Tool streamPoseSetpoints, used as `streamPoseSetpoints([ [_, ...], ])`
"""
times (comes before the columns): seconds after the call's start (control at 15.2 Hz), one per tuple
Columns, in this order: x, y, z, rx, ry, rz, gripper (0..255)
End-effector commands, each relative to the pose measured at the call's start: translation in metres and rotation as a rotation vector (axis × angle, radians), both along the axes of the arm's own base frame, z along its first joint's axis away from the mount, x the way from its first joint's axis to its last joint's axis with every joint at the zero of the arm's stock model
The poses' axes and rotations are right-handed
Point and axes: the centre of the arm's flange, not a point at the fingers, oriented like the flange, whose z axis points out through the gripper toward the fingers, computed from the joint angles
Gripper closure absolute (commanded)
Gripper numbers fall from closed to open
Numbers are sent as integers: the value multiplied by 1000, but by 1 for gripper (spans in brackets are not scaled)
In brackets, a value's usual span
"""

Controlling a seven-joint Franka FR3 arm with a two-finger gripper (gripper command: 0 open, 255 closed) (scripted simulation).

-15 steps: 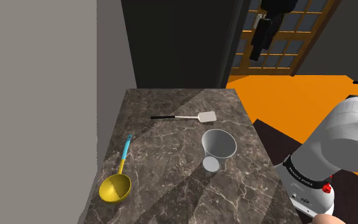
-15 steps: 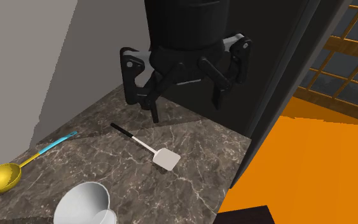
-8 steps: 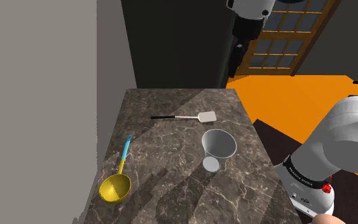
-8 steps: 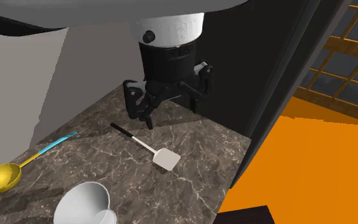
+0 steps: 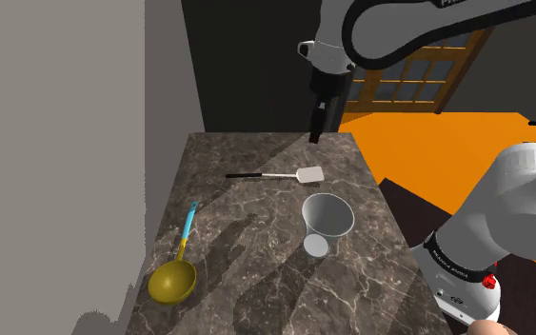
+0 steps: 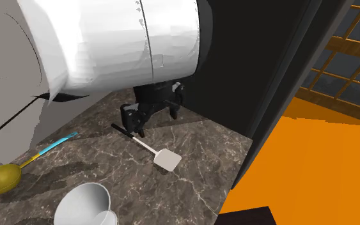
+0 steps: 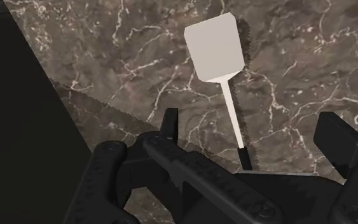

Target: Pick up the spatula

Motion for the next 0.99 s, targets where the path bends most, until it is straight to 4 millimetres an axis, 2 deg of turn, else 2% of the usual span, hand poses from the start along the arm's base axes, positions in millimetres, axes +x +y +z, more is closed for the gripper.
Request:
streamPoseSetpoints([
  [0.0, 15, 9, -20, 5, -7, 57, 0],
  [0.59, 64, 60, -111, 28, -28, 301, 0],
  [0.92, 66, 62, -136, 29, -29, 312, 0],
])
